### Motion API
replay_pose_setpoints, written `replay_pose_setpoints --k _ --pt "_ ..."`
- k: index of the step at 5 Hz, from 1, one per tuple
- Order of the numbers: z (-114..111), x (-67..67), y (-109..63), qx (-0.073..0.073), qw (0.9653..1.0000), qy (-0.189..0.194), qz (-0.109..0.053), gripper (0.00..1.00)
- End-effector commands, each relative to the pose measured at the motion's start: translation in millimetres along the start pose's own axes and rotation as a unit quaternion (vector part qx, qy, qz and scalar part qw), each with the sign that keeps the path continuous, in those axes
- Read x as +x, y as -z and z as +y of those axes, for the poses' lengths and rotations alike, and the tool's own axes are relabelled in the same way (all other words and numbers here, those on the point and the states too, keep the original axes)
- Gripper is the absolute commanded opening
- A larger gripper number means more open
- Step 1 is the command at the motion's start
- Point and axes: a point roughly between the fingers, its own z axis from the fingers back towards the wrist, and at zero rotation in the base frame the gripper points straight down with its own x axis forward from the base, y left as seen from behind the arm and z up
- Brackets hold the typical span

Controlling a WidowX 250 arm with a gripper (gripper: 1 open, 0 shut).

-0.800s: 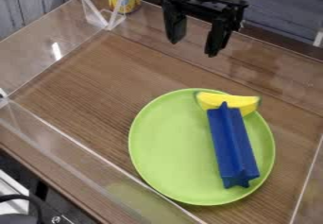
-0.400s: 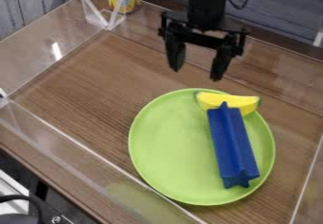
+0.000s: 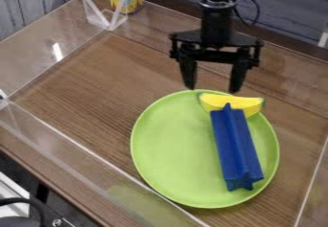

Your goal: Remove the banana from inside the green plate and put it on the table

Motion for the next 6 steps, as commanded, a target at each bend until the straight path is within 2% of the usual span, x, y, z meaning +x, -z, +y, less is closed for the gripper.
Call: replay_pose_setpoints --k 1,3,5,6 --pt "-13.9 -0.4 -5.4 -0.014 0.9998 -0.003 -0.014 1.00" --pt "-35.9 -9.9 22.7 -0.023 0.9996 -0.005 -0.015 1.00" --pt "-7.8 16.0 -2.4 -0.049 0.9977 0.044 -0.017 1.00" --pt "-25.7 21.9 9.1 -0.054 0.9959 0.069 -0.022 1.00"
